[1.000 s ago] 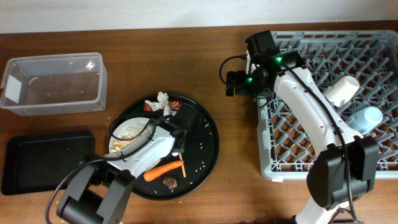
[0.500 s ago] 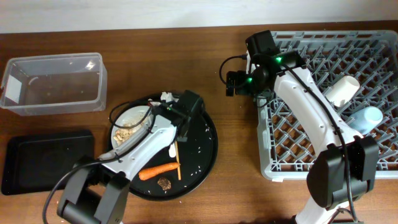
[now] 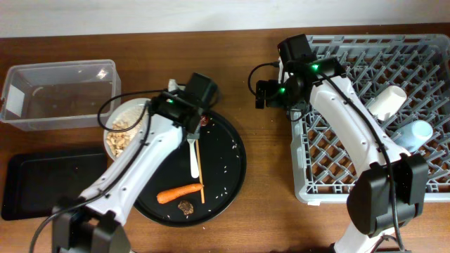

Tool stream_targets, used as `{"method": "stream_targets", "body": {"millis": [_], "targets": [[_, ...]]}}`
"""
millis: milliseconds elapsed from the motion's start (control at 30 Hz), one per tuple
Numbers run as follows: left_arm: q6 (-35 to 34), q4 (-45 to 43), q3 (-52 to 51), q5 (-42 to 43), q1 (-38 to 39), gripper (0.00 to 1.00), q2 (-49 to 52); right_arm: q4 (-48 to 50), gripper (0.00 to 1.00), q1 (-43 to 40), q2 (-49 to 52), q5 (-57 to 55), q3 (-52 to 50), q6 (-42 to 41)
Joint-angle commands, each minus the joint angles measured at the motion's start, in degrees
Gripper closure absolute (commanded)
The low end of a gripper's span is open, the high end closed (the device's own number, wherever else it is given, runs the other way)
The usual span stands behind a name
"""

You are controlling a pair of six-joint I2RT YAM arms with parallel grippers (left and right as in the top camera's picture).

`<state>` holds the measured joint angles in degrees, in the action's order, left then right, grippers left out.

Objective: Sort waste into correct bins and load items into the dishwasher rack
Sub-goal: 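Tilt the plate over the black tray with the left gripper to dump rice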

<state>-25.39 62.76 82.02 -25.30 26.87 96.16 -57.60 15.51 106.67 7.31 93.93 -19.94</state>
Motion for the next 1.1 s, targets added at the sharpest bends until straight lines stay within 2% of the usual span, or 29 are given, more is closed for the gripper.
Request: {"method": "stream_targets", "body": {"millis": [0, 133, 433, 700, 1067], "targets": [[-0.7, 0.1, 1.4, 2.5, -7.2, 0.99, -4.3, 0.0, 0.01, -0.3, -0.5, -0.4, 0.9, -0.5], [-0.7, -0.1, 1.4, 7.1, -18.1, 0.99, -4.5, 0.0, 0.01, -0.3, -0.5, -0.4, 0.9, -0.5], [-0.7, -3.1, 1.2, 23.3, -42.5, 0.99, -4.4, 0.0, 0.01, -0.3, -0.5, -0.4, 0.9, -0.5], [-0.7, -11.3, -3.3, 33.2, -53.3, 0.99, -4.4, 0.0, 0.01, -0.3, -0.5, -0.4, 0.9, -0.5], [-0.7, -9.2, -3.3, 51.5, -65.0, 0.99, -4.4, 0.0, 0.01, -0.3, -0.5, -0.4, 0.9, -0.5]]}}
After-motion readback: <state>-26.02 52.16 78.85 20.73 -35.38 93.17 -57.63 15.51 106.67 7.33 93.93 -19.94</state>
